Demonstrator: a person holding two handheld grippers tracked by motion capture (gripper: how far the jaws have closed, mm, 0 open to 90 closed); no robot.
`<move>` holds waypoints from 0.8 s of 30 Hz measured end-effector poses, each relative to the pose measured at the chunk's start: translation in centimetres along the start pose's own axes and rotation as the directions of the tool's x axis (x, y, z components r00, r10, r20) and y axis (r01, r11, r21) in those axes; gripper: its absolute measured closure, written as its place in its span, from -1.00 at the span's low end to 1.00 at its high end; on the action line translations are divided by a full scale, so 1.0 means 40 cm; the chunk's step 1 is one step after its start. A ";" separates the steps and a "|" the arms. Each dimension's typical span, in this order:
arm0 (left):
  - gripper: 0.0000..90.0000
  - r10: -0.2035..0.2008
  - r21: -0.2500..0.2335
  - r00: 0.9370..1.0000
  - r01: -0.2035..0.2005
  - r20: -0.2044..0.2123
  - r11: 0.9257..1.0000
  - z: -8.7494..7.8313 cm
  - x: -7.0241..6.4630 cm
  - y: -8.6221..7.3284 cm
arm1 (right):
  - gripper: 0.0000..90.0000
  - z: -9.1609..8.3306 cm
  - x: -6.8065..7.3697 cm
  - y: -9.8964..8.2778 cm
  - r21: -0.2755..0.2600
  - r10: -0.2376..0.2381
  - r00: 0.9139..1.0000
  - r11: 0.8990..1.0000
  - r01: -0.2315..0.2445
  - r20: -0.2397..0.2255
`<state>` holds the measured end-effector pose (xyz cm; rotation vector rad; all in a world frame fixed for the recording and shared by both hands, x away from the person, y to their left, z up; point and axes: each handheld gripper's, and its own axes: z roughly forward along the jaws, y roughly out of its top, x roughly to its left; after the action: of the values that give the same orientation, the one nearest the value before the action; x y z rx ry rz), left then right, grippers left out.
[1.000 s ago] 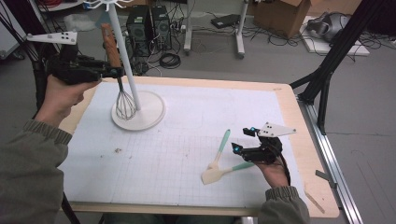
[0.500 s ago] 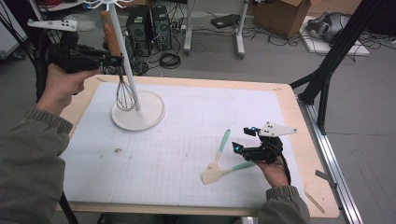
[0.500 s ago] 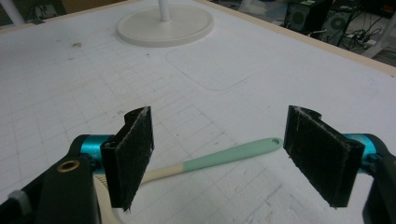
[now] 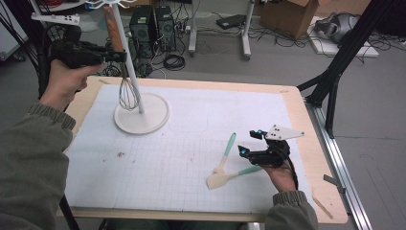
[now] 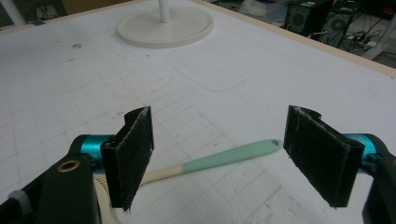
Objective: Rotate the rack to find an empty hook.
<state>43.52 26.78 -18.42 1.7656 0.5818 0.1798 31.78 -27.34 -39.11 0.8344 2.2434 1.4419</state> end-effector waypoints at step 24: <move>0.60 -0.034 0.021 0.998 0.036 -0.051 0.999 0.011 0.039 -0.006 | -0.47 0.000 -0.002 0.001 -0.015 -0.004 1.000 1.000 0.004 -0.010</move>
<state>44.98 27.19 -19.06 1.7749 0.6529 0.1948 31.86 -27.39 -39.09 0.8190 2.2370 1.4625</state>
